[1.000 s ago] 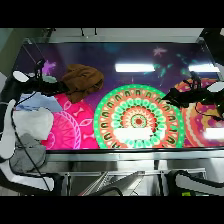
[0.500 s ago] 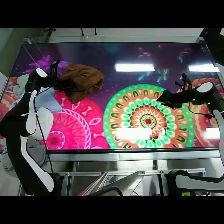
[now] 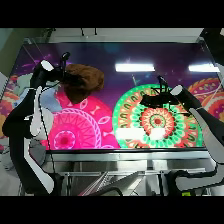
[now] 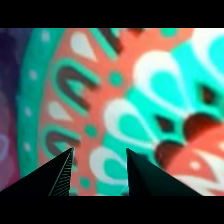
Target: Fold the shirts.
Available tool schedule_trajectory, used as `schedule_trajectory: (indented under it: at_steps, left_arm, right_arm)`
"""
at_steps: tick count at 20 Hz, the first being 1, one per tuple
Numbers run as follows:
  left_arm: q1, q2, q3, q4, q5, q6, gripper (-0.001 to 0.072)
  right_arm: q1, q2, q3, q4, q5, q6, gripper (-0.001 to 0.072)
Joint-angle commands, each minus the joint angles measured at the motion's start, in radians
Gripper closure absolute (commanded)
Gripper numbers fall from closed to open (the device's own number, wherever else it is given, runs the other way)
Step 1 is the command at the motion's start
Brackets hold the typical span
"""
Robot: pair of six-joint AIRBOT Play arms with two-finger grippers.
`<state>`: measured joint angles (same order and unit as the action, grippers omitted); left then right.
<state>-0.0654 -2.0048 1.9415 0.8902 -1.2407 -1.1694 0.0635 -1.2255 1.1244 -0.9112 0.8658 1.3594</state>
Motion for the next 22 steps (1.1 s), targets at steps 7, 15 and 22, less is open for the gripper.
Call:
schedule_trajectory:
  at_steps: [7, 15, 22]
  left_arm:
    - [-0.367, 0.176, -0.047, -0.236, -0.308, 0.069, 0.0695]
    - [-0.531, 0.177, -0.095, -0.217, -0.301, -0.003, 0.0012]
    - [-0.275, 0.303, -0.283, -0.037, -0.369, -0.131, 0.0004]
  right_arm:
    - [0.035, 0.057, 0.000, 0.014, 0.034, -0.055, 0.0321]
    - [0.003, 0.199, 0.000, -0.111, 0.187, -0.051, 0.0279]
    - [-0.058, 0.260, -0.062, -0.145, 0.321, -0.047, 0.0185]
